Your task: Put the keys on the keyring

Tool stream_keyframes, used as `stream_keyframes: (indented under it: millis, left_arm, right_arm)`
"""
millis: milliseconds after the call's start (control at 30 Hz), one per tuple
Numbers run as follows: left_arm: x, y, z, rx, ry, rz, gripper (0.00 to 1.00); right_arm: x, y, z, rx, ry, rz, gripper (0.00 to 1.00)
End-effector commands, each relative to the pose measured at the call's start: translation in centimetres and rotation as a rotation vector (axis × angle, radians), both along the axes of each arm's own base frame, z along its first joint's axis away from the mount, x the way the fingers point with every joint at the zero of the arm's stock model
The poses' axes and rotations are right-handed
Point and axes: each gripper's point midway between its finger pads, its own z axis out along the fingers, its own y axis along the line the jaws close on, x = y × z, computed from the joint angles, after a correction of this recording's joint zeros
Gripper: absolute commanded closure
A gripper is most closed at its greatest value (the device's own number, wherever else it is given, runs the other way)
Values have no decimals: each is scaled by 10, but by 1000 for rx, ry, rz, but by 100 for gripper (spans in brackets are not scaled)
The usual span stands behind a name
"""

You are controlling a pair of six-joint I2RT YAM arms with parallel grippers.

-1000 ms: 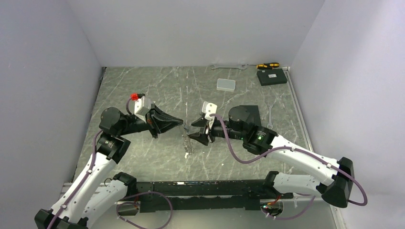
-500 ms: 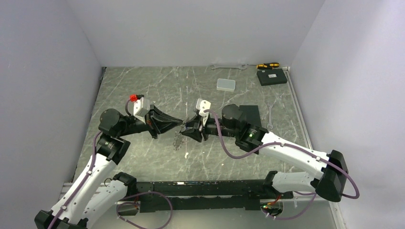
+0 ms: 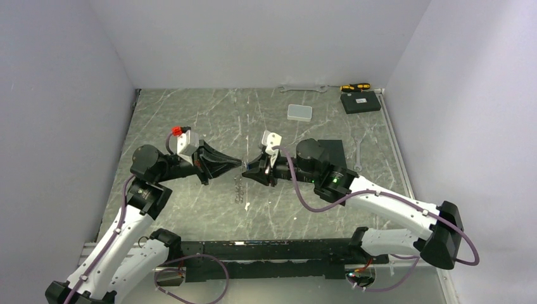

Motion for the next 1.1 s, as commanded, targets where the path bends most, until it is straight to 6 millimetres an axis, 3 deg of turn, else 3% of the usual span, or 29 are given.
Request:
stream_keyframes:
  millis: [0, 167, 300, 500, 633, 667, 700, 1067]
  left_arm:
    - [-2, 4, 15, -15, -73, 28, 100]
    - [0, 5, 13, -1, -65, 41, 99]
    - [0, 5, 11, 7, -58, 39, 91]
    - [0, 8, 7, 53, -64, 57, 50]
    - [3, 17, -1, 126, -64, 125, 37]
    - [5, 20, -3, 140, -65, 144, 14]
    - [6, 22, -6, 155, -63, 165, 2]
    - [54, 77, -29, 248, -46, 619, 0]
  right_arm:
    - [-3, -9, 37, 59, -70, -15, 100]
    - [-7, -17, 43, 48, -95, -12, 100]
    - [-8, -20, 47, 32, -106, -6, 100]
    - [-6, -18, 58, 15, -119, -4, 100]
    - [-2, -13, 56, -32, -101, -4, 100]
    - [1, -12, 55, -47, -95, -11, 100]
    - [5, -10, 52, -68, -85, -20, 100]
    - [73, 33, 19, -235, -15, -183, 100]
